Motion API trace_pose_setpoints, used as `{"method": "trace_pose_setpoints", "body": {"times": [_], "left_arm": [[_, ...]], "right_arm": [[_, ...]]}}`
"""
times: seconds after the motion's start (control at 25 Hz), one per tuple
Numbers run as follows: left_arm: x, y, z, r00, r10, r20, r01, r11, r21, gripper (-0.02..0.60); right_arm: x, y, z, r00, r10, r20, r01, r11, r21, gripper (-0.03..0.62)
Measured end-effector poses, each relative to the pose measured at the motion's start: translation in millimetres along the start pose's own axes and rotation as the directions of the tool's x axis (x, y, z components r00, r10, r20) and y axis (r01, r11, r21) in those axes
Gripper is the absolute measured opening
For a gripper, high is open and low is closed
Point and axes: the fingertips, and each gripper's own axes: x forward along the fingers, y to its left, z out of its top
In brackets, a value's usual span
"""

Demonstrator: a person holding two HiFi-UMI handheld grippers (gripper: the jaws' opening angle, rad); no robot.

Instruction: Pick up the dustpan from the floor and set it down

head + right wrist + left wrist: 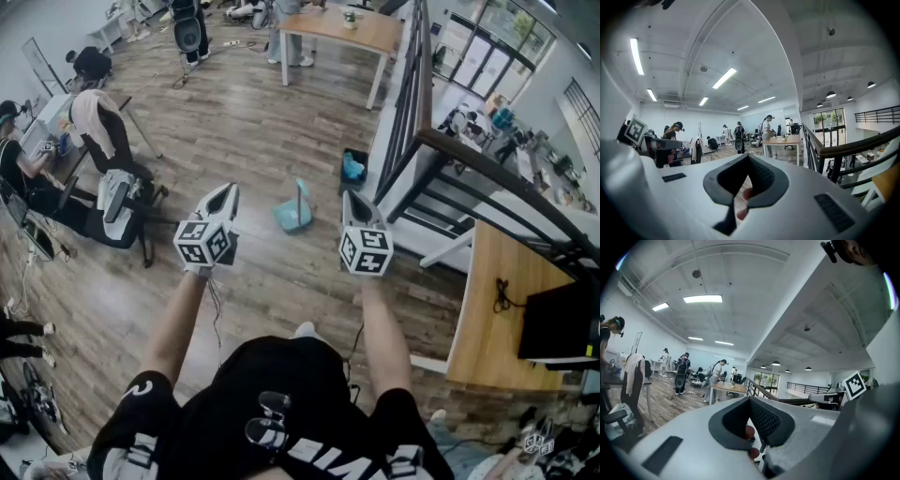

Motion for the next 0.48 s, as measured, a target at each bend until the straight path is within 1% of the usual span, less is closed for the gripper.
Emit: {"method": "trace_pose_setpoints", "body": {"times": [0.28,0.48], "left_arm": [[28,2,-4,1.0,0.013,-0.007,-0.013,1.0,-0.007,-0.003],[43,3,-12,0.999,0.035,-0.007,-0.035,0.999,-0.017,-0.003]], "right_arm": [[24,-22,1,1.0,0.009,0.008,-0.009,1.0,-0.013,-0.012],[39,-31,-2,0.999,0.047,-0.006,-0.047,0.999,-0.001,-0.012]]}}
